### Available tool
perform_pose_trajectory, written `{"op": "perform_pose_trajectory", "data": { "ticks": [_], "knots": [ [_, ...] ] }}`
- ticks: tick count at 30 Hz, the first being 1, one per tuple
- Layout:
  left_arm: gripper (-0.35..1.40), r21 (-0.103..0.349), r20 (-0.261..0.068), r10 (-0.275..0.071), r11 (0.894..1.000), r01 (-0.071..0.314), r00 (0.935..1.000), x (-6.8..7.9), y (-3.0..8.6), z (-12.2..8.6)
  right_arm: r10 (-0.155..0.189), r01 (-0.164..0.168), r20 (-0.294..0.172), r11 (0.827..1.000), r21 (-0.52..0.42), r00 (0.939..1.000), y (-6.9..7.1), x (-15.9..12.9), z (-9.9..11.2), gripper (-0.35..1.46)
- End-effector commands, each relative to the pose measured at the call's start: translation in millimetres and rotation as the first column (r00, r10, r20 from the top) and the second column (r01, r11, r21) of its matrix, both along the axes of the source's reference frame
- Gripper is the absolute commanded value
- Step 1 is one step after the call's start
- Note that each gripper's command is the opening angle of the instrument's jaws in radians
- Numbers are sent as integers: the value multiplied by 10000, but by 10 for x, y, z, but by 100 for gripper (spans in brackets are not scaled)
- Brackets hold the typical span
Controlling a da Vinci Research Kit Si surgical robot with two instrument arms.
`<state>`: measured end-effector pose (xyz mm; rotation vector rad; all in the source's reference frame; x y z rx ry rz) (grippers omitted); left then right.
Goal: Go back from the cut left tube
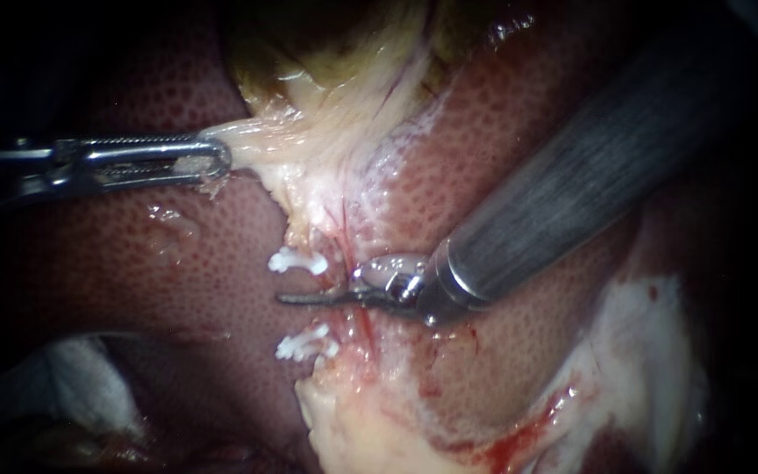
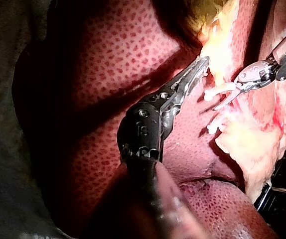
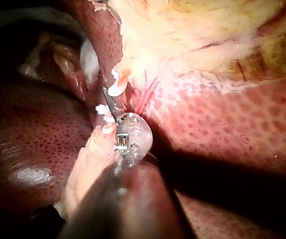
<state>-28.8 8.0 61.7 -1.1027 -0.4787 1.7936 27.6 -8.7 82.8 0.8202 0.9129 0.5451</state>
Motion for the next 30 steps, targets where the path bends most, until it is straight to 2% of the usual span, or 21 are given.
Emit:
{"op": "perform_pose_trajectory", "data": {
  "ticks": [1, 6, 10, 13, 14, 23, 25, 30],
  "knots": [
    [-35, 0, -1, 1, 10000, -1, 10000, 0, 0, 0, 41, -41, -16, 10000, -15, 10000, 0, 0, 0, -35],
    [-35, 0, 1, 4, 10000, -4, 10000, 0, 0, 0, 137, -137, -21, 9999, -58, 9999, 0, 0, 0, -35],
    [-35, 0, 1, 4, 10000, -4, 10000, 1, 0, 1, 255, -256, -192, 9997, -46, 9995, -2, 1, -3, 64],
    [-35, -1, 1, 5, 10000, -5, 10000, 1, 0, 1, 310, -311, -263, 9995, -41, 9992, -3, 3, -3, 109],
    [-35, -2, 0, 4, 10000, -4, 10000, 1, 0, 1, 287, -290, -283, 9995, -92, 9992, -3, 3, -3, 116],
    [-35, -4, 0, 5, 10000, -5, 10000, 1, 0, 2, 322, -338, -565, 9990, -281, 9979, -4, 1, -4, 140],
    [-35, -4, 1, 6, 10000, -6, 10000, 1, 0, 2, 208, -242, -694, 9985, -486, 9974, -6, -4, -7, 143],
    [-35, -3, 2, 8, 10000, -8, 10000, 2, 1, 3, -337, 194, -1103, 9916, -1282, 9933, -13, -31, -22, 143]
  ]
}}
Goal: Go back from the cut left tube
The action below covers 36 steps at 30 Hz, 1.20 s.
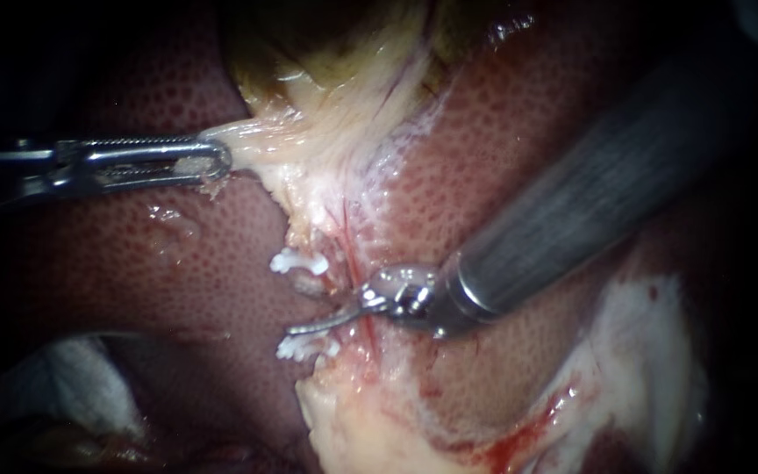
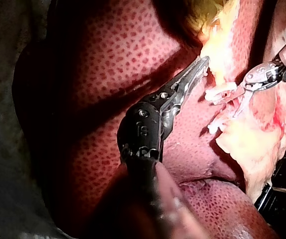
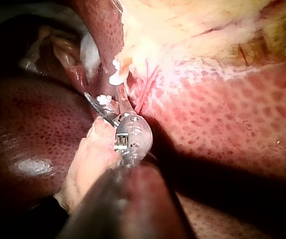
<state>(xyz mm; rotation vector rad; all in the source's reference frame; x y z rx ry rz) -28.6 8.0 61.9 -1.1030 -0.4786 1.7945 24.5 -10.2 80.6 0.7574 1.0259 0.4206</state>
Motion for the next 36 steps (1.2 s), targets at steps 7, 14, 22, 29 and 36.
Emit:
{"op": "perform_pose_trajectory", "data": {
  "ticks": [7, 14, 22, 29, 36],
  "knots": [
    [-35, 3, 3, 1, 10000, -1, 10000, 0, 1, 2, -249, 209, -286, 9909, -1332, 9993, 14, -47, -22, 145],
    [-35, 2, 2, 0, 10000, 0, 10000, 0, 1, 3, -21, -7, -123, 9757, -2192, 9999, 44, -95, -52, 145],
    [-35, -2, -2, -5, 10000, 5, 10000, 0, 1, 3, 155, -98, 160, 9507, -3099, 9998, 73, -140, -86, 145],
    [-35, -26, -23, -24, 10000, 24, 10000, -3, -2, 6, 334, -153, 449, 9343, -3563, 9984, 82, -158, -103, 145],
    [-35, -86, -21, 0, 10000, 0, 10000, -13, -8, 24, 279, -102, 437, 9316, -3632, 9987, 82, -162, -105, 145]
  ]
}}
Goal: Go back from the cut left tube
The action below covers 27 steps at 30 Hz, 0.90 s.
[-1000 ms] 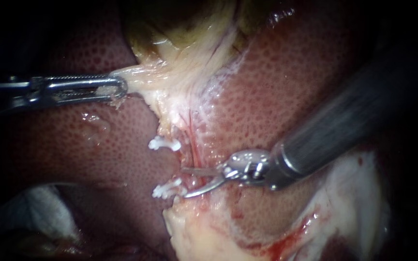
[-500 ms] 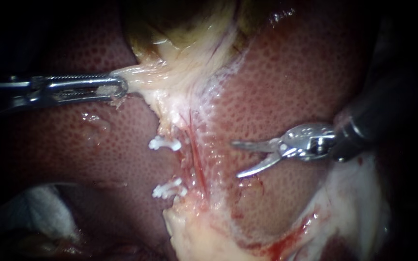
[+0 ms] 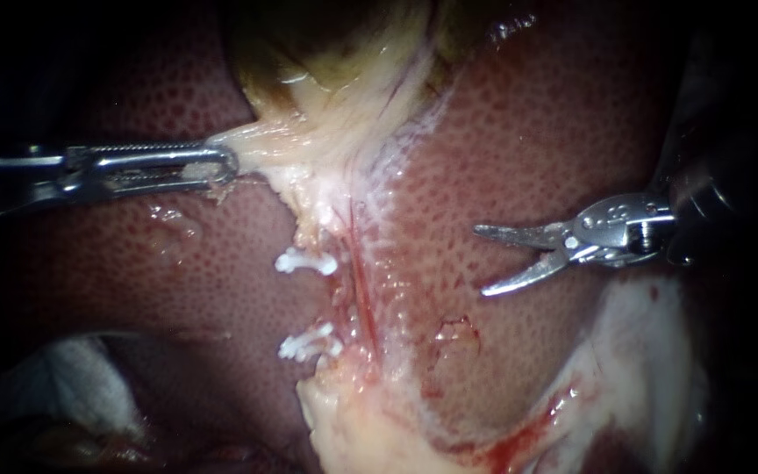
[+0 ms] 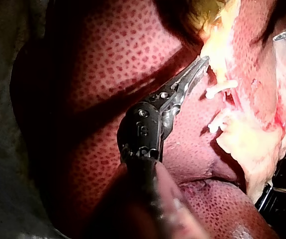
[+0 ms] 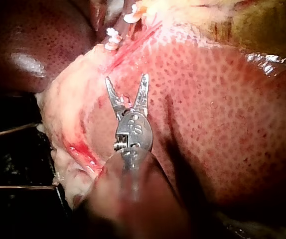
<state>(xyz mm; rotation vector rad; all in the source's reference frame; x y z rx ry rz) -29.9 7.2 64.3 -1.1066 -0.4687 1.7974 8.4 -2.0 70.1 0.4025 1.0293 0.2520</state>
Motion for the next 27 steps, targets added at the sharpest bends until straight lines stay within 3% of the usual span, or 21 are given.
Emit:
{"op": "perform_pose_trajectory", "data": {
  "ticks": [1, 5, 11, 18, 27],
  "knots": [
    [-35, -21, 34, 19, 10000, -19, 10000, -2, -1, 4, 0, 0, -1, 10000, 8, 10000, 0, -1, 0, 145],
    [-35, 4, -4, 216, 9998, -216, 9998, -16, -8, 24, -14, 14, -10, 10000, 8, 10000, -1, -3, -1, 145],
    [-35, 84, -34, 611, 9981, -610, 9981, -58, -24, 56, -25, 25, -16, 10000, 8, 10000, -1, -6, -2, 145],
    [-35, 82, 33, 945, 9955, -945, 9955, -99, -27, 79, -26, 26, -17, 10000, 8, 10000, -3, -6, -4, 145],
    [-35, 112, 35, 987, 9951, -987, 9951, -105, -29, 84, -24, 24, -15, 10000, 9, 10000, -3, -5, -4, 145]
  ]
}}
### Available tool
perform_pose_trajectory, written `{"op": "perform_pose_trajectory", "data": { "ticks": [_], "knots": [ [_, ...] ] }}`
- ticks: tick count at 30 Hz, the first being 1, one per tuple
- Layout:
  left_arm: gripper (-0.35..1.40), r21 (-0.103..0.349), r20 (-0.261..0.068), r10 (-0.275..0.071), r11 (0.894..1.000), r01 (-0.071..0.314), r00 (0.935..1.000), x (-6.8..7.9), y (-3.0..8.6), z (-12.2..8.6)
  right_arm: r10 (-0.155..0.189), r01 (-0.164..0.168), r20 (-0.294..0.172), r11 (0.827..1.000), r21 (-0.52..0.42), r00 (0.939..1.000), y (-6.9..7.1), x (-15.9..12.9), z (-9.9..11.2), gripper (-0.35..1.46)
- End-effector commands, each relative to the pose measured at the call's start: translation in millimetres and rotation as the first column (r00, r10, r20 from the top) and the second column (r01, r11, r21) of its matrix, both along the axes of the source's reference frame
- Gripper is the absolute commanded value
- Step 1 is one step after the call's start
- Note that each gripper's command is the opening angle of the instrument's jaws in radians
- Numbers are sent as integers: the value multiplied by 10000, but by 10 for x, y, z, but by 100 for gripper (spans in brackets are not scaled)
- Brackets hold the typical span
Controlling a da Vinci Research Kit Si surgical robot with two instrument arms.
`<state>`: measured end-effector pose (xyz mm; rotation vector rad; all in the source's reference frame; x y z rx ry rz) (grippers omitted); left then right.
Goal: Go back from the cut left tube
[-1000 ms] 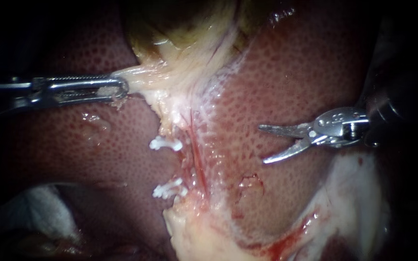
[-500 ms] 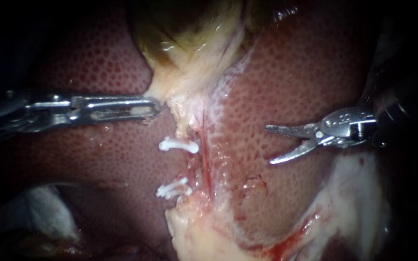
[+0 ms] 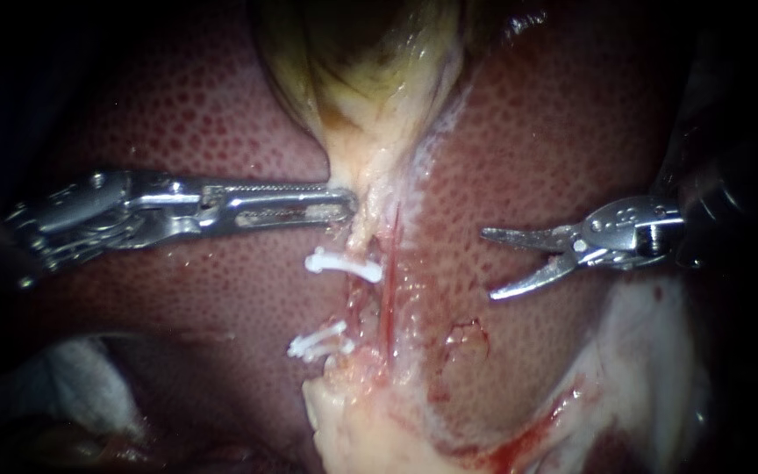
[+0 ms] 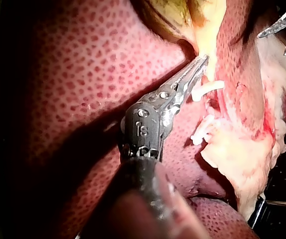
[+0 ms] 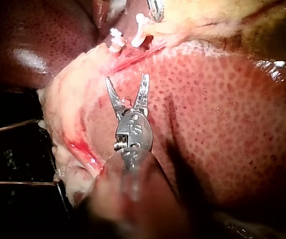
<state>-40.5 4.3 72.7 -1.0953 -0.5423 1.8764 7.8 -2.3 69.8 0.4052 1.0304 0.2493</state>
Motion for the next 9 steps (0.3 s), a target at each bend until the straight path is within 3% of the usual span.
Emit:
{"op": "perform_pose_trajectory", "data": {
  "ticks": [1, 9],
  "knots": [
    [-35, 4, 1, 7, 10000, -7, 10000, 0, 0, 0, 9, -9, 5, 10000, 0, 10000, 0, 0, 0, 143],
    [-35, 14, -15, 33, 10000, -33, 10000, 1, 1, 2, 14, -14, 9, 10000, 2, 10000, 1, 1, 0, 143]
  ]
}}
